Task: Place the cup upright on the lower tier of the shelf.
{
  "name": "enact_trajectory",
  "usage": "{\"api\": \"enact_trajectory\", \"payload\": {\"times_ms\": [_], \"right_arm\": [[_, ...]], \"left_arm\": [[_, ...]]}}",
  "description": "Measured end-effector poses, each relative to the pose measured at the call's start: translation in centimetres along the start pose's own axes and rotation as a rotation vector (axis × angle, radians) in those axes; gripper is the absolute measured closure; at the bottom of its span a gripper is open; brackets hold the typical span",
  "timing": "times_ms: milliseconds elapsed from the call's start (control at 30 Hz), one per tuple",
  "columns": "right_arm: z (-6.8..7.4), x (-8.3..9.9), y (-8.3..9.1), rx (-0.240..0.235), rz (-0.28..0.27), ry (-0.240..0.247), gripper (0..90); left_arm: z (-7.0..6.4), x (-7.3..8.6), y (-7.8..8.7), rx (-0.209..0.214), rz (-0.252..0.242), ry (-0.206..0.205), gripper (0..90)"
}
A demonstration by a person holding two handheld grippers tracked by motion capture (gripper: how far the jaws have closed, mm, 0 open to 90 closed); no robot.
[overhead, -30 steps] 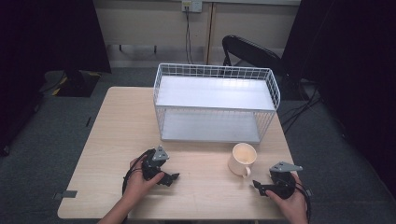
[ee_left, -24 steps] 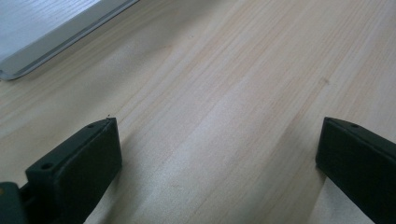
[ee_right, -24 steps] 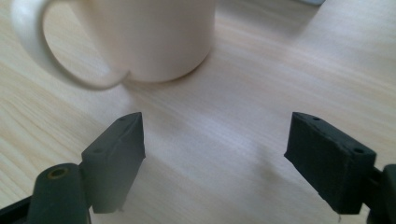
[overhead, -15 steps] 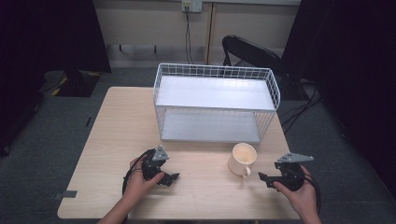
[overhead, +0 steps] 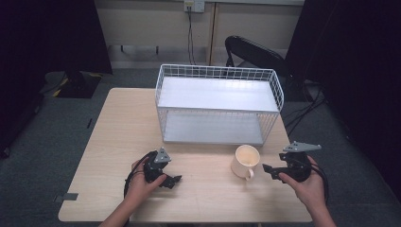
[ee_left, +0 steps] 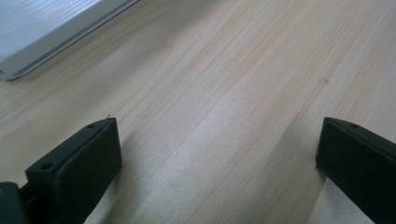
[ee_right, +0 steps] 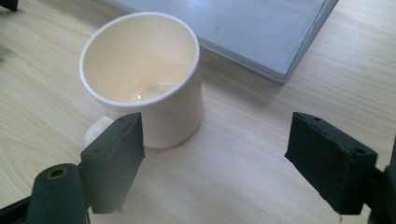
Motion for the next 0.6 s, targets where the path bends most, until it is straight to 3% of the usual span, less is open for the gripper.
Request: {"api": "enact_trajectory", "payload": {"times_ms": [600], "right_arm": [[1.3,-3.6,-1.3,-0.001,-0.012,0.03,17.2]], "left_arm": [[0.0,0.0,0.0,0.0,0.0,0.0,0.0]]}}
Point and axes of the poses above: each handheld gripper's, and its own axes: y roughly backward along the jaws, x roughly out of its underside, z roughly to its left, the point moved 6 cm from there along -y, roughly forward along the jaws, and after that the axes turned 1 degree about x, right-handed, at the moved point
